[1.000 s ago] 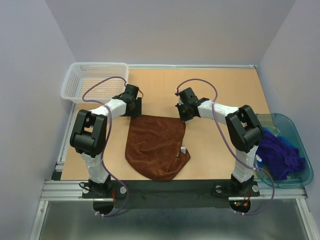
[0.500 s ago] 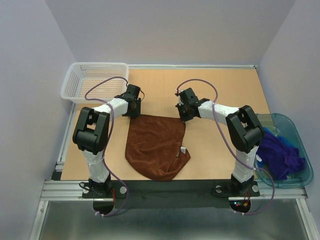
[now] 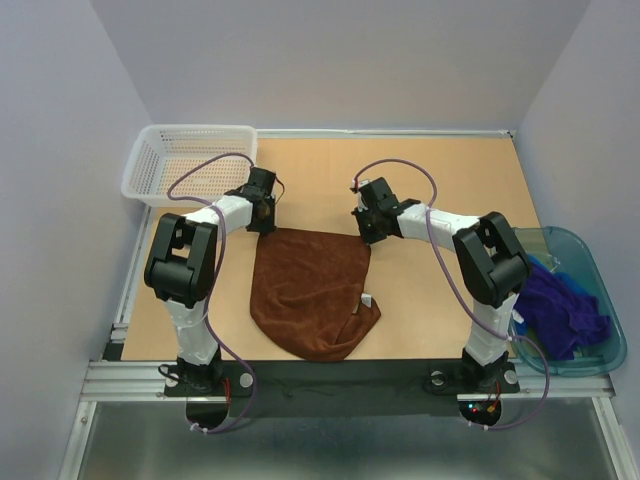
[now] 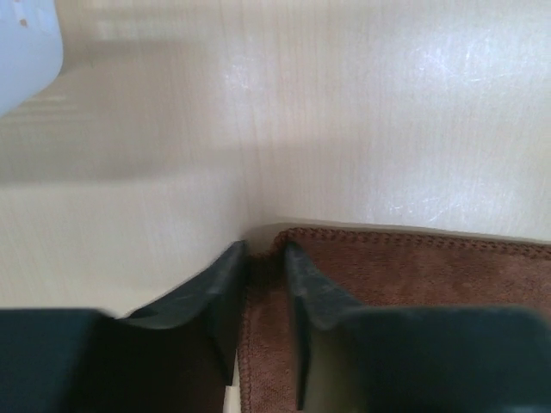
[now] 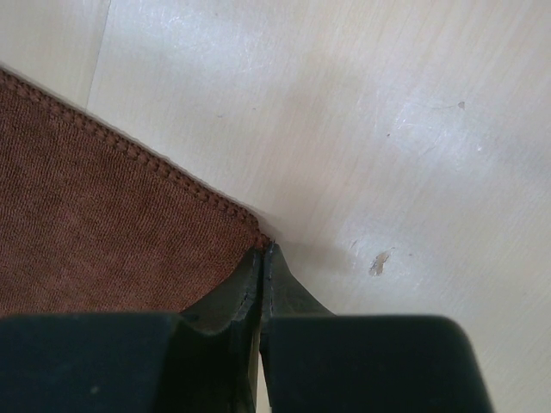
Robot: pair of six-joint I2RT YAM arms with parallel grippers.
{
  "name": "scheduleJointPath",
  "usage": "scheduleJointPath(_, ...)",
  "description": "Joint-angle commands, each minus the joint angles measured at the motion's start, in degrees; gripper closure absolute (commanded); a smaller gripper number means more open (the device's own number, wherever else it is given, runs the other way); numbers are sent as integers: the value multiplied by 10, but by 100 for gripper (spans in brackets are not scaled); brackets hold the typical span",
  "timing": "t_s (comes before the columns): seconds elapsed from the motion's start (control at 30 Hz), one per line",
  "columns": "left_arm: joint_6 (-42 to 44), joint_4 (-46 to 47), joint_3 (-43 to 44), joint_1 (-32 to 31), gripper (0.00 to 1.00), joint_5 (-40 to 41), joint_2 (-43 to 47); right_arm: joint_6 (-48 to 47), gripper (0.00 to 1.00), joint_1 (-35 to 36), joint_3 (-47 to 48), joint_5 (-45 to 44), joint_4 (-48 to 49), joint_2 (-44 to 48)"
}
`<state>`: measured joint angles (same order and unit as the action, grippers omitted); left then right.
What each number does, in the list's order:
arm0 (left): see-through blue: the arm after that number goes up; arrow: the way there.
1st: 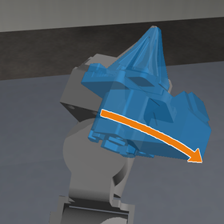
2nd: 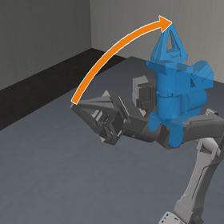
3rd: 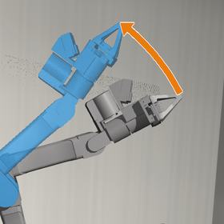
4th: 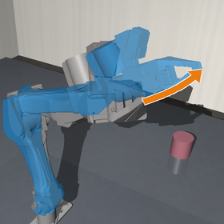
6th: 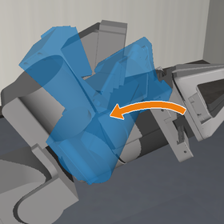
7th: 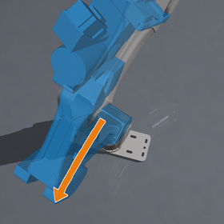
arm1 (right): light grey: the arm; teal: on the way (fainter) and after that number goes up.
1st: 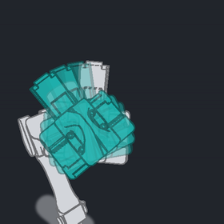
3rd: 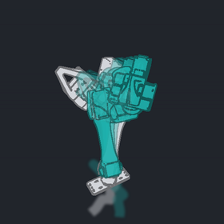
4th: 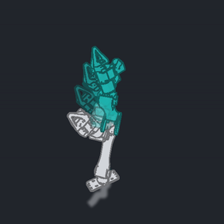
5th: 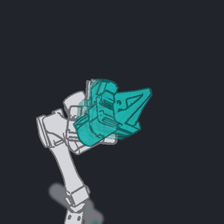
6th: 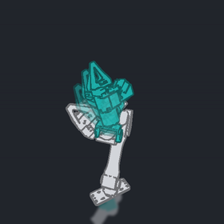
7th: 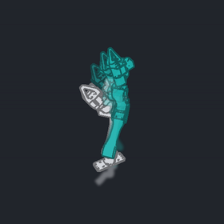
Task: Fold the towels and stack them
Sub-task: Flatten out the crumpled towel
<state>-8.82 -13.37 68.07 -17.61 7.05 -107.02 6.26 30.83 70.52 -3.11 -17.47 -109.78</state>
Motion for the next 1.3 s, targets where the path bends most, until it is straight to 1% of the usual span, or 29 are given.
scheduleJointPath(0.0, 19, -12, 0, 6, 71, 1, -20, -12, 100, -2, -43, -31, -75, -42)
scheduleJointPath(0.03, 20, -11, -2, 7, 76, 1, -22, -12, 100, -2, -43, -33, -76, -42)
scheduleJointPath(0.07, 19, -10, -7, 7, 86, 2, -25, -12, 99, -2, -44, -34, -76, -40)
scheduleJointPath(0.13, 21, -10, -8, 7, 97, 3, -22, -11, 100, -2, -45, -39, -76, -40)
scheduleJointPath(0.17, 22, -12, -9, 7, 100, 3, -21, -12, 100, -2, -44, -43, -76, -40)
scheduleJointPath(0.23, 21, -15, -8, 7, 100, 5, -10, -12, 99, -2, -37, -54, -77, -32)
scheduleJointPath(0.37, 16, -19, 14, 7, 100, 11, 56, -9, 100, -7, -9, -77, -78, 7)
scheduleJointPath(0.4, 15, -20, 21, 6, 100, 11, 69, -10, 100, -9, 13, -81, -78, 27)
scheduleJointPath(0.53, 12, -27, 82, 3, 100, 9, 126, -9, 100, -32, 67, -111, -85, 68)
scheduleJointPath(0.6, 12, -27, 134, -1, 100, 2, 149, -17, 100, -47, 120, -147, -86, 96)
scheduleJointPath(0.63, 11, -28, 178, -3, 100, -3, 157, -25, 99, -57, 162, -158, -87, 111)
scheduleJointPath(0.77, 6, -29, 275, -12, 100, -20, 165, -56, 99, -80, 249, -196, -86, 134)
scheduleJointPath(0.8, 6, -28, 325, -12, 100, -32, 167, -58, 100, -84, 296, -203, -86, 142)
scheduleJointPath(0.87, 5, -16, 370, -16, 100, -44, 172, -99, 99, -91, 342, -217, -85, 147)
scheduleJointPath(0.9, 5, -11, 410, -19, 100, -55, 175, -110, 100, -92, 382, -223, -86, 151)
scheduleJointPath(0.97, 6, 8, 459, -26, 100, -62, 186, -141, 99, -93, 419, -229, -86, 155)
scheduleJointPath(1.03, 9, 23, 479, -31, 100, -68, 197, -157, 100, -92, 459, -232, -86, 166)
scheduleJointPath(1.07, 17, 39, 488, -38, 100, -84, 213, -169, 99, -93, 467, -233, -85, 172)
scheduleJointPath(1.13, 27, 57, 485, -47, 100, -90, 233, -181, 99, -93, 482, -230, -85, 195)
scheduleJointPath(1.2, 45, 76, 470, -60, 100, -97, 267, -201, 100, -93, 480, -212, -85, 220)
scheduleJointPath(1.27, 54, 94, 451, -67, 100, -101, 309, -218, 99, -93, 460, -179, -84, 265)
